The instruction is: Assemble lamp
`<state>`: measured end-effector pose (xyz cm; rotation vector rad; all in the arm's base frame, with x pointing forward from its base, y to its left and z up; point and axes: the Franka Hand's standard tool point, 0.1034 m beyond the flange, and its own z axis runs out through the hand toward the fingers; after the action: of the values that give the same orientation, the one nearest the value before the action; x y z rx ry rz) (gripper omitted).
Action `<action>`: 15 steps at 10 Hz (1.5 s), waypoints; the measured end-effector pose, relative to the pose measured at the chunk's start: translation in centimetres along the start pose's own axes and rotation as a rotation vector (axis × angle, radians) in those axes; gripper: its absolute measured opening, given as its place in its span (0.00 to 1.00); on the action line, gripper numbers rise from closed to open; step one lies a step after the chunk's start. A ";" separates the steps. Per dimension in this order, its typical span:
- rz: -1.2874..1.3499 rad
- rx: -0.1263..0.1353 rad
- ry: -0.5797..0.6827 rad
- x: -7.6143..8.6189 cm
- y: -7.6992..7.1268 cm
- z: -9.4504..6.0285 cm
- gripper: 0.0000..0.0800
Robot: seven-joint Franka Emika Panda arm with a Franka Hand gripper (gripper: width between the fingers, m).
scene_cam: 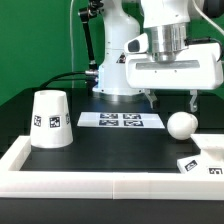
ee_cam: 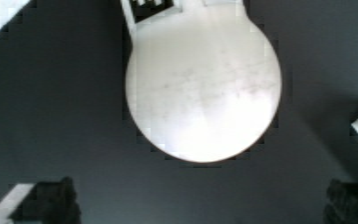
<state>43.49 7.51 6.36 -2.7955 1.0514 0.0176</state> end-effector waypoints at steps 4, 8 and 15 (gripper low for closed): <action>-0.141 -0.016 -0.179 0.2 -1.2 -0.1 0.87; -0.124 -0.050 -0.437 -0.2 -0.7 0.1 0.87; -0.099 -0.082 -0.759 0.0 -1.2 1.8 0.87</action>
Offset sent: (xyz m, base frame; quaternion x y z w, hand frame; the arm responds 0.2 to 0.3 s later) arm 0.0153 0.0238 0.0021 0.0295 -0.1568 -0.0839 0.9836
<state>44.38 8.71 4.73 -2.5155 0.7168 1.0287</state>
